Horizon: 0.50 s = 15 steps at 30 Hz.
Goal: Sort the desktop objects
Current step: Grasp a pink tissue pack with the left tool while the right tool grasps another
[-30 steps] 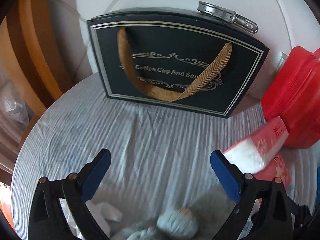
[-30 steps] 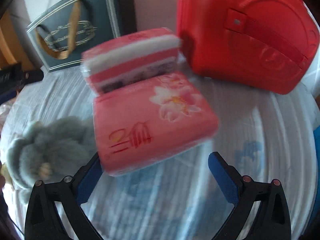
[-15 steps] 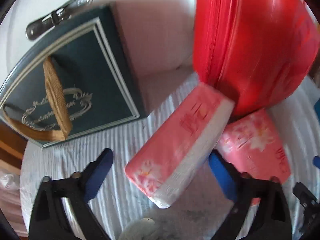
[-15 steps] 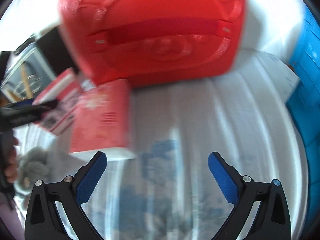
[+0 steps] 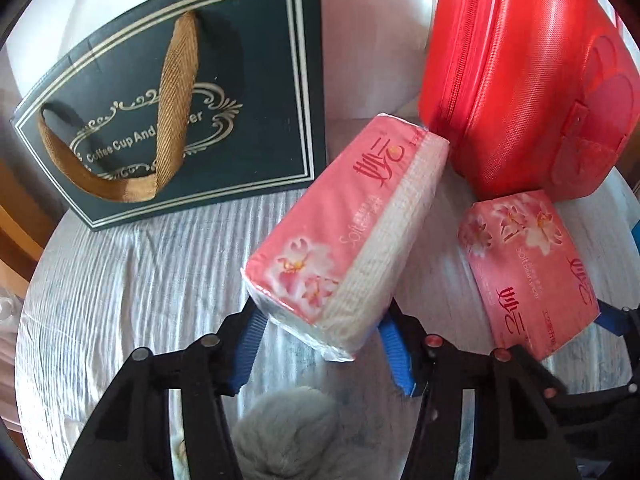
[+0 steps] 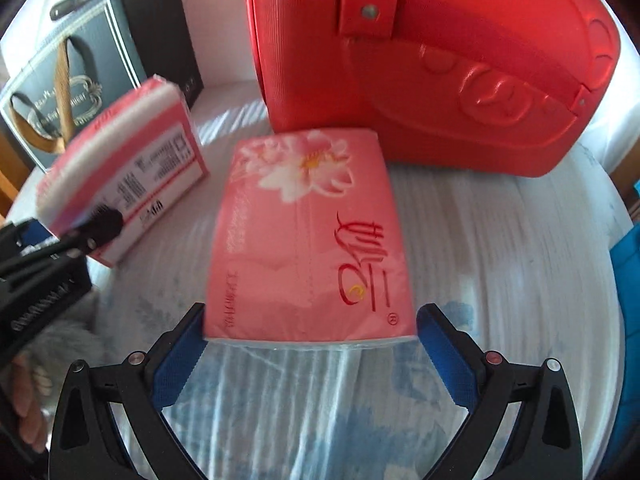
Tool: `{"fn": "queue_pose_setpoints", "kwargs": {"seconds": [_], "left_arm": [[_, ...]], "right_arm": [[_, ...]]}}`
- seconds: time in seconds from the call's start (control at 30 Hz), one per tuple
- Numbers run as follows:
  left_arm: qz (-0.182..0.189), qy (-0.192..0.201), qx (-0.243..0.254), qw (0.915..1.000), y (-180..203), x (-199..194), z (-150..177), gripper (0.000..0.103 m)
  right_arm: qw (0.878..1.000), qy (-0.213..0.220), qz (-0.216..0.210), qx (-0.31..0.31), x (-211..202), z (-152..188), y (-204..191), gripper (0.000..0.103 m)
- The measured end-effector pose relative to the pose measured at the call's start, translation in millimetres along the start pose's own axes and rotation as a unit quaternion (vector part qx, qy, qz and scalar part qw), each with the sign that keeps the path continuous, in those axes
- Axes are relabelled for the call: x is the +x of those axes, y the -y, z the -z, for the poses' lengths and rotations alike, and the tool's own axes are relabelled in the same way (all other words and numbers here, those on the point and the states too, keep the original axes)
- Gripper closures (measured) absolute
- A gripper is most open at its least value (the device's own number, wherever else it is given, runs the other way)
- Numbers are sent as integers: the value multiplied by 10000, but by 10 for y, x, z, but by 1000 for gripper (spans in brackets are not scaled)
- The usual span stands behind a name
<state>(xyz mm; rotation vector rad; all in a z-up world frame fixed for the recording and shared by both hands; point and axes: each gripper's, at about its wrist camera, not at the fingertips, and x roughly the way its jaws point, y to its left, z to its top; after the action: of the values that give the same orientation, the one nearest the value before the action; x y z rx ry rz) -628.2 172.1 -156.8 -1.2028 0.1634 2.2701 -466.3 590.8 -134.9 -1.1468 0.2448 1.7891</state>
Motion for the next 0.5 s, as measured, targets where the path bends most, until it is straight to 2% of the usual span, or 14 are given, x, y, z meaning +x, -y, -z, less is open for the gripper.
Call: {"fn": "queue_pose_setpoints", "kwargs": {"seconds": [0.2, 0.23, 0.27, 0.3, 0.5], "left_arm": [[33, 169, 33, 9998, 107, 4, -47, 50], [44, 198, 44, 9998, 122, -6, -47, 52], [26, 213, 38, 9998, 137, -27, -38, 53], [21, 223, 28, 9997, 148, -54, -24, 54], [-119, 417, -91, 9990, 197, -471, 87, 56]], "right_arm": [[9990, 195, -329, 222, 71, 115, 117, 0], [9987, 250, -372, 259, 50, 127, 137, 3], [9982, 330, -402, 284, 10, 140, 153, 10], [9982, 375, -373, 268, -31, 149, 156, 12], [9974, 556, -443, 146, -368, 254, 161, 13]]}}
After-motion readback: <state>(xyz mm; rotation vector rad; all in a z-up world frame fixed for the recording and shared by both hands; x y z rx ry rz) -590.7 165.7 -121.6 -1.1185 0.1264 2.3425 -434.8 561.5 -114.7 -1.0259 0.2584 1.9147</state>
